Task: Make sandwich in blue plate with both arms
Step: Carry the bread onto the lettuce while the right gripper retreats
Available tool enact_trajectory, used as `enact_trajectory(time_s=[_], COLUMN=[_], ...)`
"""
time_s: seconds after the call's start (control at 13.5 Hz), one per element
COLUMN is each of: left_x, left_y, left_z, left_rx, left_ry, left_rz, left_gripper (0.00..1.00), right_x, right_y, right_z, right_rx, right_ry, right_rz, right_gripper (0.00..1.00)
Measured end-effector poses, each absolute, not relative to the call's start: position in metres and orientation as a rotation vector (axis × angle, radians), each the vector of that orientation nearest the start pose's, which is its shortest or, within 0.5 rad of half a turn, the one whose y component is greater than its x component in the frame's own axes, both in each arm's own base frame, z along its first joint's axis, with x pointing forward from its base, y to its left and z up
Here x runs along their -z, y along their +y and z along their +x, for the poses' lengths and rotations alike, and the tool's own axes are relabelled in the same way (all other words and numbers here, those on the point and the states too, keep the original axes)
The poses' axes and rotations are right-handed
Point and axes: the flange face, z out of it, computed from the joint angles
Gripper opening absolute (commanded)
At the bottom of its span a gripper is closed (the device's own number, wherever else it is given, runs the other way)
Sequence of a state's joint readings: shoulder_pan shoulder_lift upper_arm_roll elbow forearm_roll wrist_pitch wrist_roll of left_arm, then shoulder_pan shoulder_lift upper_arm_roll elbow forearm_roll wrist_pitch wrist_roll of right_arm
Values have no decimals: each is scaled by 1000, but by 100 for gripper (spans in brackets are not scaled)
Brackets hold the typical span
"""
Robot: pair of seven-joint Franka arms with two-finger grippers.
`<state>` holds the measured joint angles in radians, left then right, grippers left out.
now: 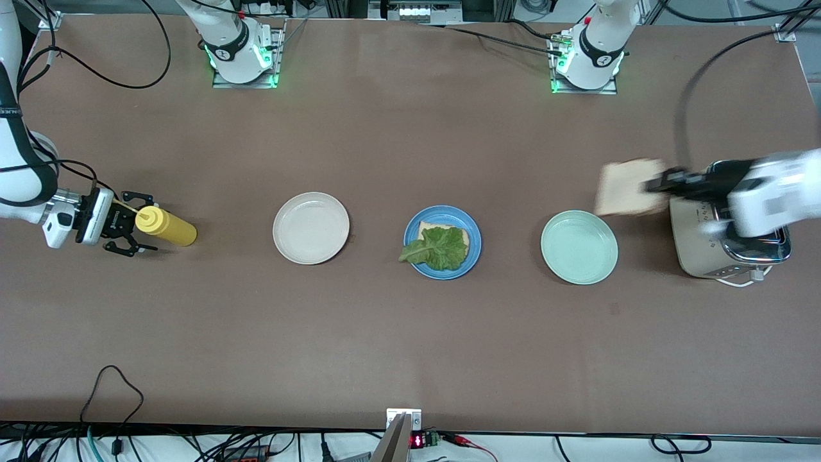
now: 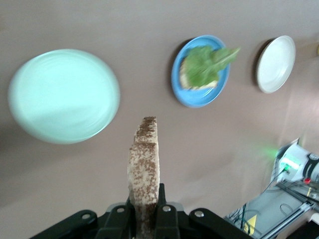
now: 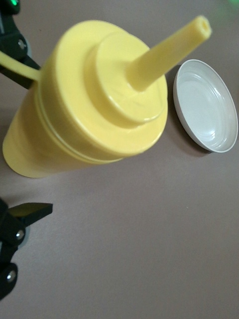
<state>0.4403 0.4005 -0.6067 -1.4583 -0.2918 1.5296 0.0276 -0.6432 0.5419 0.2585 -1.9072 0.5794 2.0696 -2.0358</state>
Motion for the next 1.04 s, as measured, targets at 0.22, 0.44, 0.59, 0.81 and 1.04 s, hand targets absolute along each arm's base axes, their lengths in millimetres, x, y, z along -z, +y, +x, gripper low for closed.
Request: enact_trajectory(time_s=[0.22, 0.44, 0.59, 0.81, 1.04], left_x=[-408, -354, -329, -297, -273], left_y=[-216, -282, -301, -327, -340], left_z=[621, 610, 610, 605, 599], left_rx=[-388, -357, -334, -303, -346], left_ry=[203, 145, 127, 110, 103], left_rz=[-3688, -3751, -3774, -3796, -3800], left_gripper=[1, 1, 1, 1, 4], right_x=[-215, -229, -232, -249, -281], right_y=[-216, -234, -244, -260, -277], right_z=[558, 553, 549, 550, 554], right_rx=[550, 512, 494, 500, 505], right_ry=[-1516, -1572, -1587, -1607, -1663], right_rz=[-2074, -2096, -2109, -2147, -2196], right_gripper=[100, 100, 100, 100, 100])
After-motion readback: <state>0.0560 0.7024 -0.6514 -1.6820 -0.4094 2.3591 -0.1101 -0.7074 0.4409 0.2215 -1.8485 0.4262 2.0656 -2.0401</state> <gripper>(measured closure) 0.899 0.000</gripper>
